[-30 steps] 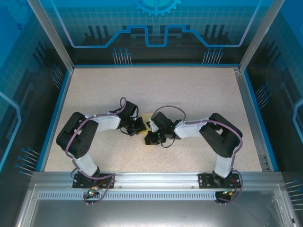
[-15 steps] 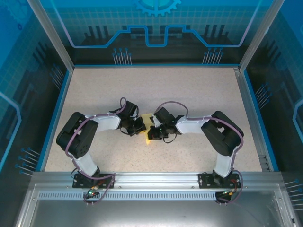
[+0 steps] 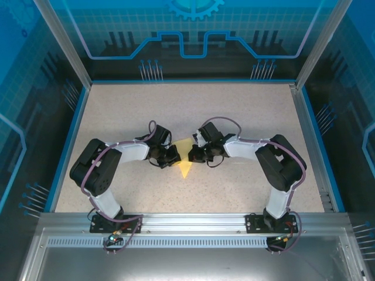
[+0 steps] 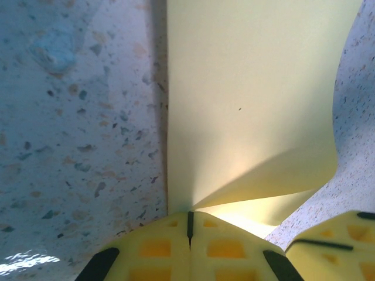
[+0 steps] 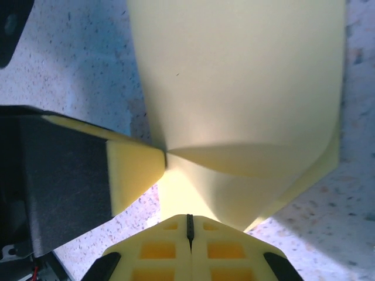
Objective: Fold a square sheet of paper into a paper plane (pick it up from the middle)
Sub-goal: Third fold the triangle at the center of the table.
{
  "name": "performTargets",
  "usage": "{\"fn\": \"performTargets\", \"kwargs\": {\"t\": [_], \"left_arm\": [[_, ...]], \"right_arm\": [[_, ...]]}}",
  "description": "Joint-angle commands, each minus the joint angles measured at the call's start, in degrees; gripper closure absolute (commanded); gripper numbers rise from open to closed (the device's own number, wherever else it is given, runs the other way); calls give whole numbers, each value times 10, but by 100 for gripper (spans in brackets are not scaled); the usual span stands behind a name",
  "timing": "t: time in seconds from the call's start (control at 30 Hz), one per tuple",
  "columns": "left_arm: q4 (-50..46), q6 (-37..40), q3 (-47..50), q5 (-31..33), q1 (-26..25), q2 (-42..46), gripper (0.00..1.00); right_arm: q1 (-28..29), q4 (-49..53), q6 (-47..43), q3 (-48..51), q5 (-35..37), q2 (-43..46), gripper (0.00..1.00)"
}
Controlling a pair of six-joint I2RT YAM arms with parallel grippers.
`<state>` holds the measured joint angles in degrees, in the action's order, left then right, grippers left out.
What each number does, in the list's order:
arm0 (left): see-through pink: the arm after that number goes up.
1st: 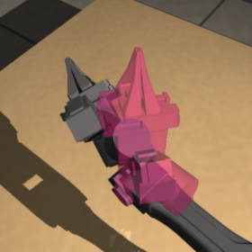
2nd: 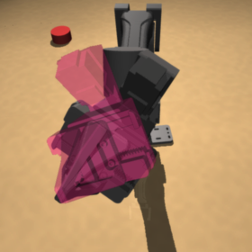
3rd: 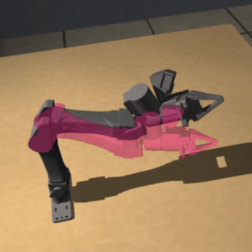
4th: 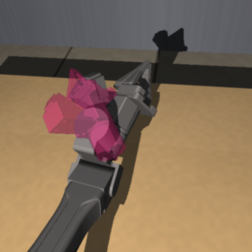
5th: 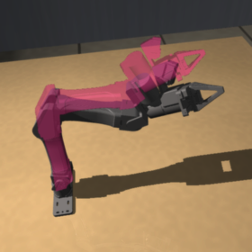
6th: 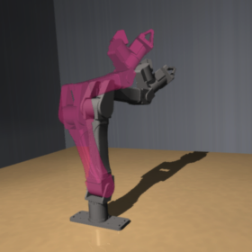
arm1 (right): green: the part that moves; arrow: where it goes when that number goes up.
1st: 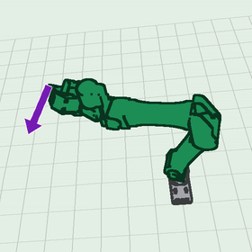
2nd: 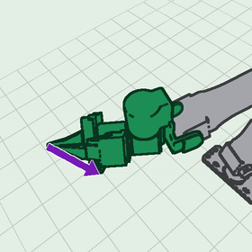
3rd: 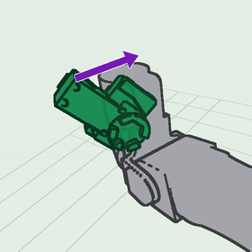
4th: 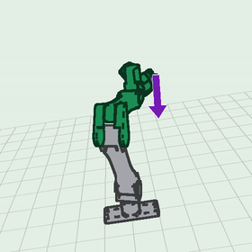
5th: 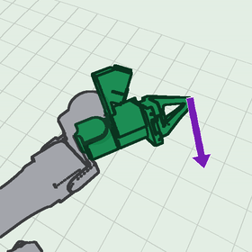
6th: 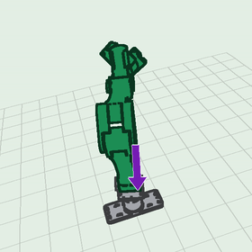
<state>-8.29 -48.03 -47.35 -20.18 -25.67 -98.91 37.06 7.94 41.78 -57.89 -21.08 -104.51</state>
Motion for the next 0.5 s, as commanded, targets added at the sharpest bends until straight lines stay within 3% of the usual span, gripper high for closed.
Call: {"fn": "performTargets", "kwargs": {"t": [0.0,0.27,0.47], "left_arm": [[-51,4,14,40,-4,-16,100],[-51,3,14,40,-4,-14,100],[-52,6,12,40,-5,-16,100]], "right_arm": [[-3,18,-18,-13,-6,-18,100],[-25,53,-9,-16,32,-43,100],[-27,37,-17,-28,8,-7,100]]}}
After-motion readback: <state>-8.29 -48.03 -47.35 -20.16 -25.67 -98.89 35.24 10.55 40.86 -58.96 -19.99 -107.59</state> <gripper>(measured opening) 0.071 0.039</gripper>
